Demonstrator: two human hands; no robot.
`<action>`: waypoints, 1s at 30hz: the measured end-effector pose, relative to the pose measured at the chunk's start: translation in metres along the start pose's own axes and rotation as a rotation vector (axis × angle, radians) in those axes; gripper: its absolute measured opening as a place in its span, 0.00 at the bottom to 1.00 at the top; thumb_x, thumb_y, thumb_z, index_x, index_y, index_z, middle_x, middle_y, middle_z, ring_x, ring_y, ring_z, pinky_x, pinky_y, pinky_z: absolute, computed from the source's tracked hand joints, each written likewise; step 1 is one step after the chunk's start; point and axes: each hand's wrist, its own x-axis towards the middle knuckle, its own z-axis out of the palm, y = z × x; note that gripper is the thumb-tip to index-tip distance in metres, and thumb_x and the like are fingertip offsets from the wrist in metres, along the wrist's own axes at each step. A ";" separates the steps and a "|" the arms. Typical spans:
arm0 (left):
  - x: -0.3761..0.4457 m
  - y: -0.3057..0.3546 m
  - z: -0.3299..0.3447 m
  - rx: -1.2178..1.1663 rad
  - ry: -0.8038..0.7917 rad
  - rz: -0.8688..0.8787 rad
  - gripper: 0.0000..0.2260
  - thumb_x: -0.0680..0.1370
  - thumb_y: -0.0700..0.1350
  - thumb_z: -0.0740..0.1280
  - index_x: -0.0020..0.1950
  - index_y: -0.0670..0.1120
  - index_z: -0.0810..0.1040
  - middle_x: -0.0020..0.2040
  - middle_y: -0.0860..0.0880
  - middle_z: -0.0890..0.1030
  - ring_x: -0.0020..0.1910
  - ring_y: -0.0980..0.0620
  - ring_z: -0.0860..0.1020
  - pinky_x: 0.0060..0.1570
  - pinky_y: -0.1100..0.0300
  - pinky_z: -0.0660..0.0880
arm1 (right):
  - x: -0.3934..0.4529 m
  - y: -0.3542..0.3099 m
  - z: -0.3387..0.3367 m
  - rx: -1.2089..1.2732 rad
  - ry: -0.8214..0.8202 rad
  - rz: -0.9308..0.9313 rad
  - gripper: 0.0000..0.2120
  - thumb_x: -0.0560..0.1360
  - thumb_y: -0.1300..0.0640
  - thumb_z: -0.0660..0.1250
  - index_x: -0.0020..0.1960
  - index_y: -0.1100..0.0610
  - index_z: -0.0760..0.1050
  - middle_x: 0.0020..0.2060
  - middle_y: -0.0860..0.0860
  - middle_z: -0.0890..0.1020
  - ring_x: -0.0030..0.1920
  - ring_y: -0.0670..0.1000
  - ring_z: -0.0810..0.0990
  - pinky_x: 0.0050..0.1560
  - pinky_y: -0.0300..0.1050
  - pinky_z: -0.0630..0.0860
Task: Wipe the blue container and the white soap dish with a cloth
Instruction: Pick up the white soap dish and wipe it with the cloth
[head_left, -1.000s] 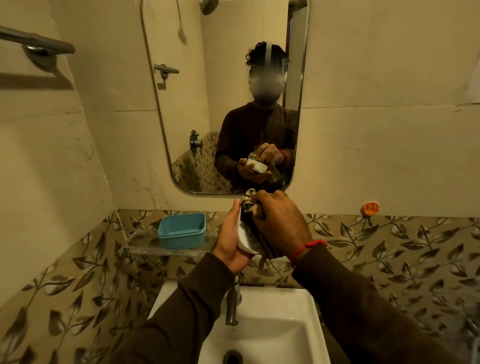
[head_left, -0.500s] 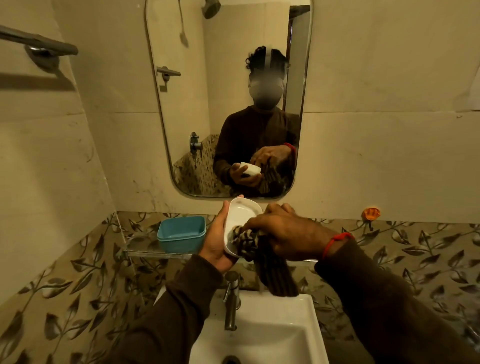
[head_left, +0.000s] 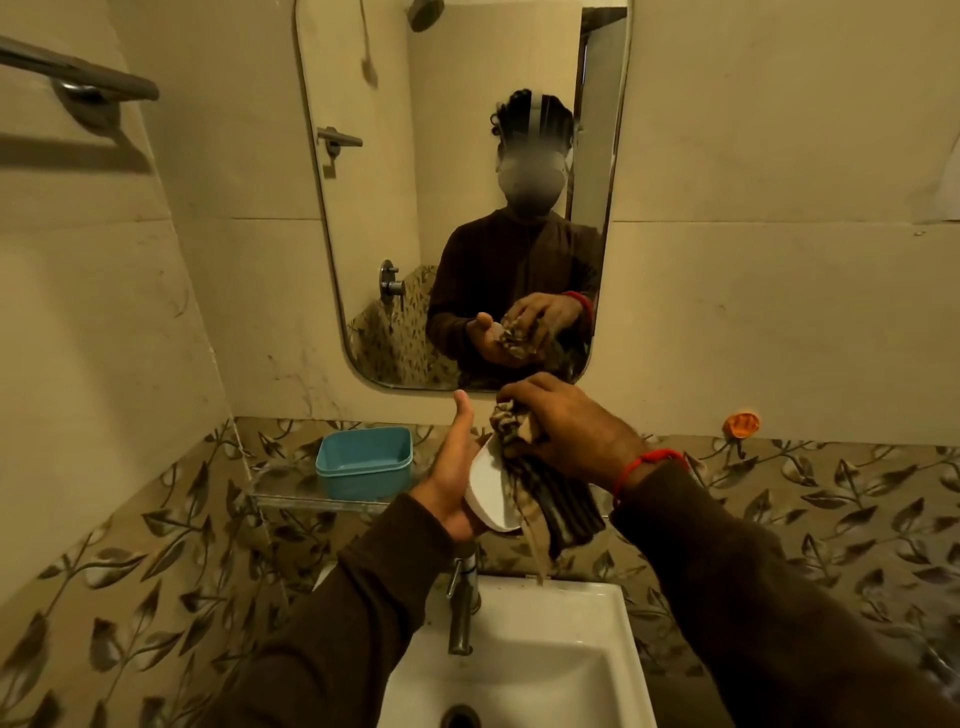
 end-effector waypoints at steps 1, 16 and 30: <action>0.000 0.002 -0.002 0.044 0.022 -0.018 0.47 0.72 0.78 0.48 0.74 0.43 0.72 0.68 0.34 0.77 0.67 0.35 0.76 0.66 0.42 0.73 | -0.001 0.002 0.003 -0.004 -0.022 -0.001 0.28 0.73 0.50 0.72 0.71 0.49 0.68 0.65 0.50 0.71 0.62 0.52 0.72 0.59 0.44 0.73; -0.013 0.000 -0.001 0.907 0.471 0.389 0.13 0.82 0.41 0.55 0.60 0.47 0.77 0.55 0.40 0.80 0.55 0.41 0.79 0.57 0.41 0.77 | -0.012 0.036 0.021 -0.048 0.093 0.148 0.16 0.74 0.54 0.70 0.60 0.54 0.74 0.54 0.55 0.79 0.51 0.54 0.77 0.48 0.43 0.72; -0.012 0.029 0.004 1.368 0.172 0.166 0.15 0.82 0.38 0.56 0.62 0.47 0.77 0.42 0.50 0.78 0.38 0.54 0.75 0.35 0.60 0.71 | -0.025 0.020 0.033 0.117 0.094 0.010 0.27 0.75 0.60 0.69 0.72 0.53 0.66 0.64 0.55 0.74 0.62 0.54 0.75 0.61 0.50 0.74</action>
